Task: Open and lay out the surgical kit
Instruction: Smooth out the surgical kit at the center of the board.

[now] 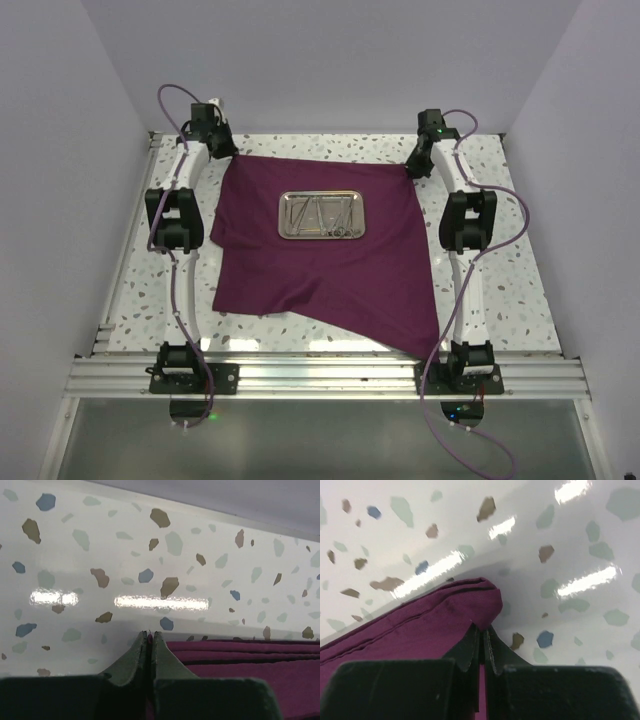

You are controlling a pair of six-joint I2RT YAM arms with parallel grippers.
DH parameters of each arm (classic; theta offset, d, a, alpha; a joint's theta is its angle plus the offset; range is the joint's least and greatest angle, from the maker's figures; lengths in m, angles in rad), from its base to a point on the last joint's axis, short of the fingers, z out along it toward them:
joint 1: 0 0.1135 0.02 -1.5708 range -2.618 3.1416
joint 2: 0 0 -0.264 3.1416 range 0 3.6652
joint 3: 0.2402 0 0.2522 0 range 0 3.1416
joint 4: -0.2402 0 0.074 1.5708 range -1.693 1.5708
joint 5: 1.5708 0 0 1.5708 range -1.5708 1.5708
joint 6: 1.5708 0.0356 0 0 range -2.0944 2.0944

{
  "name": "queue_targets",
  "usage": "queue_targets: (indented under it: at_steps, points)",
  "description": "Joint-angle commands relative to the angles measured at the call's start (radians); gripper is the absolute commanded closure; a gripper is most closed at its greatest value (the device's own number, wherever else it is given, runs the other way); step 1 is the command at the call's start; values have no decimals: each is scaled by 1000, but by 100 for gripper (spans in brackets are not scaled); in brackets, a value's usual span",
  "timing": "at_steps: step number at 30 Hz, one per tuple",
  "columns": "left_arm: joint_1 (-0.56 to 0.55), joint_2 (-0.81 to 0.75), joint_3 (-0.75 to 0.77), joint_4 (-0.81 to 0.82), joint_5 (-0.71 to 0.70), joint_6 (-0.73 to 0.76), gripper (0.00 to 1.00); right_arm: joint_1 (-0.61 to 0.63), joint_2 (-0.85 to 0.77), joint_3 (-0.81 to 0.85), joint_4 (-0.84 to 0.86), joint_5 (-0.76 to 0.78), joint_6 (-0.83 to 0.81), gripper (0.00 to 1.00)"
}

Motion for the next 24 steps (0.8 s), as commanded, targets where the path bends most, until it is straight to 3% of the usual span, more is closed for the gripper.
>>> queue_targets:
  at_steps: [1, 11, 12, 13, 14, 15, 18, 24]
  points:
    - [52, 15, 38, 153, -76, -21, 100, -46, 65, 69, 161, 75, 19, 100]
    - [56, 81, 91, 418, -138, -59, 100, -52, 111, 86, 382, 190, 72, 100]
    - [56, 67, 69, 429, -139, -61, 95, -52, 110, 88, 388, 193, 72, 94]
    - [56, 19, 48, 441, -135, -53, 58, -52, 96, 79, 391, 193, 71, 78]
    - [53, -15, 20, 449, -132, -50, 31, -52, 79, 63, 390, 195, 72, 56]
    - [55, -57, -54, 458, -137, -51, 5, -52, 12, 31, 394, 198, 79, 28]
    - [56, -253, -208, 452, -154, -55, 0, -54, -185, -192, 486, 214, 76, 2]
    - [55, -641, -444, 163, -161, -10, 0, -52, -491, -473, 427, 236, 69, 2]
